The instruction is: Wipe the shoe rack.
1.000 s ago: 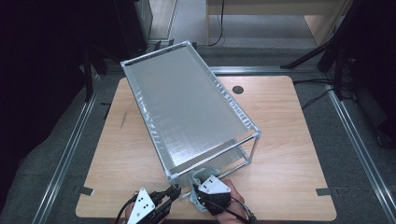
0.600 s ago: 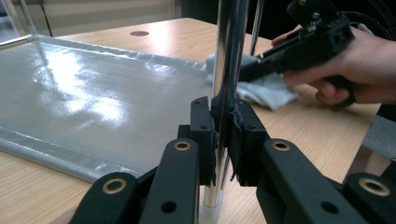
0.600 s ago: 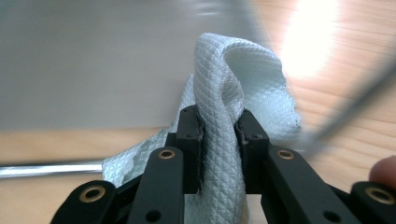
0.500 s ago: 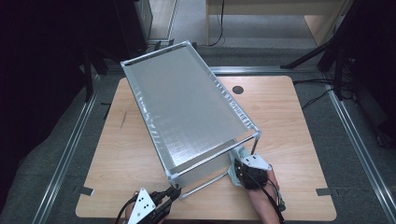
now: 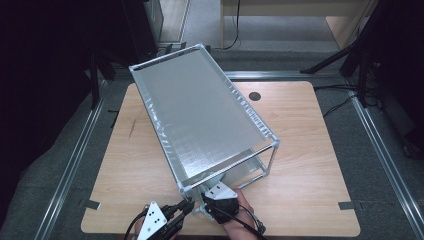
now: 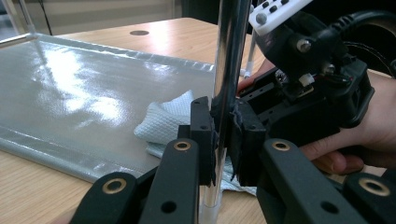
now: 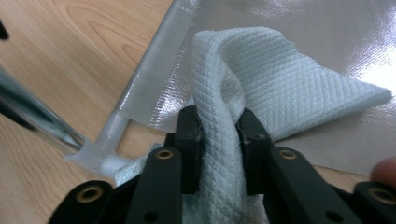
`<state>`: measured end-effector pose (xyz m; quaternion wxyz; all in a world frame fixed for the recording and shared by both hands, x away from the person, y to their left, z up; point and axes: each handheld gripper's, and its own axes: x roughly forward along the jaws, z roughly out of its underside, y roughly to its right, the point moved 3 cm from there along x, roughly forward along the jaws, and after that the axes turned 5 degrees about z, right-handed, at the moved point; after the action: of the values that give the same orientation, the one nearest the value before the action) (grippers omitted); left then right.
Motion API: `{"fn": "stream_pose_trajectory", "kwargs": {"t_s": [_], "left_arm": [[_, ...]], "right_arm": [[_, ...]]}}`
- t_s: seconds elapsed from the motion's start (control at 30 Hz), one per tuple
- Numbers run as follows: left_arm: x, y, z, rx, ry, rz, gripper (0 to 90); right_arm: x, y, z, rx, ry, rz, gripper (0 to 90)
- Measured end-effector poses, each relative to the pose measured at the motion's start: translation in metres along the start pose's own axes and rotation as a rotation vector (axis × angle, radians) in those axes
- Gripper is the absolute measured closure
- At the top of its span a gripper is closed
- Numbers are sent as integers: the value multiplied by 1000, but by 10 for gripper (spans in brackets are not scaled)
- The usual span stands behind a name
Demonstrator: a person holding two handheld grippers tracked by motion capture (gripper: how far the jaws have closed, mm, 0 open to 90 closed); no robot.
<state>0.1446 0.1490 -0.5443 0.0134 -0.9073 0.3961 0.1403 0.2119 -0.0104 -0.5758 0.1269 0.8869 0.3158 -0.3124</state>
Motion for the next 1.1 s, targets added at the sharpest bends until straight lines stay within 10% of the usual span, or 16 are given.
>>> {"fn": "stream_pose_trajectory", "kwargs": {"t_s": [0.1,0.3,0.43,0.57,0.67,0.87,1.0,1.1], "left_arm": [[0,0,0,2,-2,1,820],[0,0,0,2,-5,6,820],[0,0,0,3,-6,7,820],[0,0,-1,-1,-8,6,819],[0,0,-1,-3,-7,5,819],[0,1,-1,-13,-6,0,819],[0,1,-1,-13,-6,2,818],[1,1,-1,-9,-6,7,818]], "right_arm": [[0,8,1,11,-2,-9,684],[-6,61,5,72,-23,164,490],[-15,107,11,141,-28,288,591],[-19,124,16,192,-14,316,715],[-16,110,14,171,-8,313,752],[-6,51,5,70,-5,165,760],[-1,8,3,16,0,-18,758],[-2,-3,2,-20,0,-37,759]]}}
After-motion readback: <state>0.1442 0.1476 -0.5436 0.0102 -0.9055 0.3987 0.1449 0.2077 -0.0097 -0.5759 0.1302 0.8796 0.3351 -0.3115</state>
